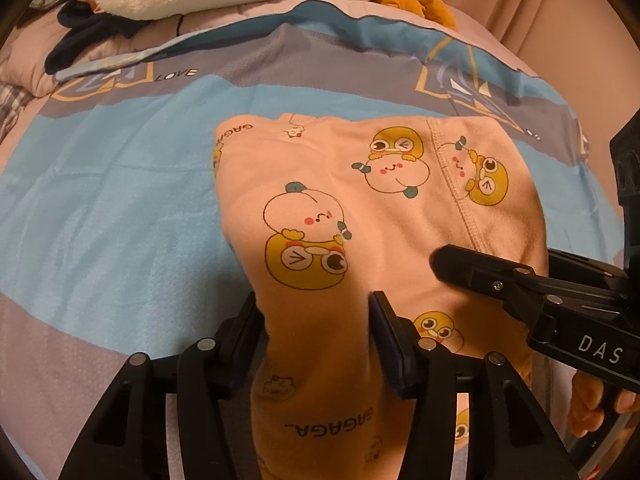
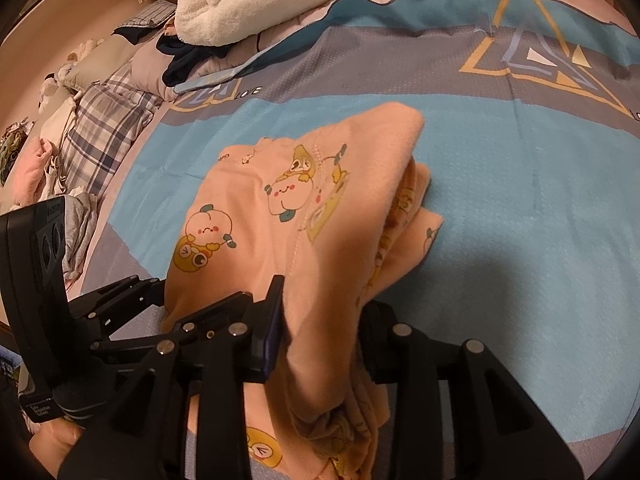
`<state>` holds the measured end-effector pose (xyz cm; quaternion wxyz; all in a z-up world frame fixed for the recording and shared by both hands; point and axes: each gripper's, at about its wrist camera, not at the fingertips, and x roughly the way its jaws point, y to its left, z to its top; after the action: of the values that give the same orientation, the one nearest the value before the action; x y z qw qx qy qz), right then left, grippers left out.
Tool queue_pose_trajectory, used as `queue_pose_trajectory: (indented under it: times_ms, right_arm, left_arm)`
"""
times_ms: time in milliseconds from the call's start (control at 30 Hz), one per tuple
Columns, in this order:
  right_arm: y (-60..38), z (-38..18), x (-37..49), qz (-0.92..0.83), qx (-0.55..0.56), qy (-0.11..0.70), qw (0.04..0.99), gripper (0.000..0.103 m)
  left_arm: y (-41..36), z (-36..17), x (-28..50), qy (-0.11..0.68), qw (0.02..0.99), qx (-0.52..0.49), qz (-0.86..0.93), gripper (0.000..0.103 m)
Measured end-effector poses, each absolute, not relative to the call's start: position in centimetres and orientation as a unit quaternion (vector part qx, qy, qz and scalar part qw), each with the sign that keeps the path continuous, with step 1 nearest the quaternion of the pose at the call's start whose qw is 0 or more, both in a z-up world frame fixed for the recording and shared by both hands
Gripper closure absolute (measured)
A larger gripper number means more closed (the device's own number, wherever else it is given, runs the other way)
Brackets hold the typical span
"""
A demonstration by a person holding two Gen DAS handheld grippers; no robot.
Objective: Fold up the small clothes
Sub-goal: 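Fold the held strip end over the strip with the right gripper while the left gripper opens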
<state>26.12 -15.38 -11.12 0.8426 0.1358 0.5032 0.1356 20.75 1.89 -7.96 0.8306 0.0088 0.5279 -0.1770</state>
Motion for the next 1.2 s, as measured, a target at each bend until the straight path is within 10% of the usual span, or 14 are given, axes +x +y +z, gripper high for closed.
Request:
queue_pose_trajectory:
  times_ms: [1200]
  right_arm:
    - [-17.5,-10.8,24.5,0.112,0.147,0.512,0.839,0.054]
  left_arm:
    - [1.9,-7.5,19.3,0.522,0.837,0.042,-0.155,0.039]
